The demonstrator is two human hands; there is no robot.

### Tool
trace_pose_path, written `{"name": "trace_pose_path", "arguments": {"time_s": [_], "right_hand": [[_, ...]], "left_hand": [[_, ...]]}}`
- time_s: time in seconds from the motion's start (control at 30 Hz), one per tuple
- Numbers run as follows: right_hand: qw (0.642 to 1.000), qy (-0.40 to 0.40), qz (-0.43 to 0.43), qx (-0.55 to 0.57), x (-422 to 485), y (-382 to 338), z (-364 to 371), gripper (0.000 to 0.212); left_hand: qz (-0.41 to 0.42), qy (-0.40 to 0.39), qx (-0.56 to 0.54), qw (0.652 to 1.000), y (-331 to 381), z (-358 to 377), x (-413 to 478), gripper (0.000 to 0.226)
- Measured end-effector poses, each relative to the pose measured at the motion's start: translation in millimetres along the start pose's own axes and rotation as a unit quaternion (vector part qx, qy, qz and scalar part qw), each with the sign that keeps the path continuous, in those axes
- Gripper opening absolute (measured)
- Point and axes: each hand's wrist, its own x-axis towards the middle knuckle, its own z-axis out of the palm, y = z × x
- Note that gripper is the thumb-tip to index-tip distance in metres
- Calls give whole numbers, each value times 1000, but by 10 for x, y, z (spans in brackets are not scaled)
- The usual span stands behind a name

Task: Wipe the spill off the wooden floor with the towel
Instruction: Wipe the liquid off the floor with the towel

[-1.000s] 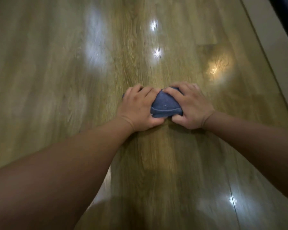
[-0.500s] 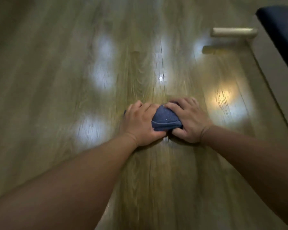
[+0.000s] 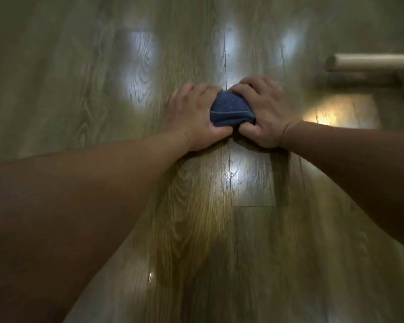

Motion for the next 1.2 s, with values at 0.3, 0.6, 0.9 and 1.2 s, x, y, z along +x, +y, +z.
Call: {"name": "trace_pose_path", "arguments": {"time_s": [0.3, 0.6, 0.9, 1.2], "right_hand": [[997, 30, 39, -52, -132, -82, -5, 77], [985, 111, 131, -8, -1057, -848, 190, 59], [990, 42, 120, 57, -2662, -1880, 188, 68], [987, 85, 99, 94, -4226, -2685, 295, 60]], "left_hand": [[17, 25, 25, 999, 48, 26, -41, 70], [-21, 44, 81, 996, 378, 2, -1100, 72], [-17, 16, 56, 998, 920, -236, -2965, 76], [-18, 14, 14, 1000, 1565, -329, -4603, 75]]}}
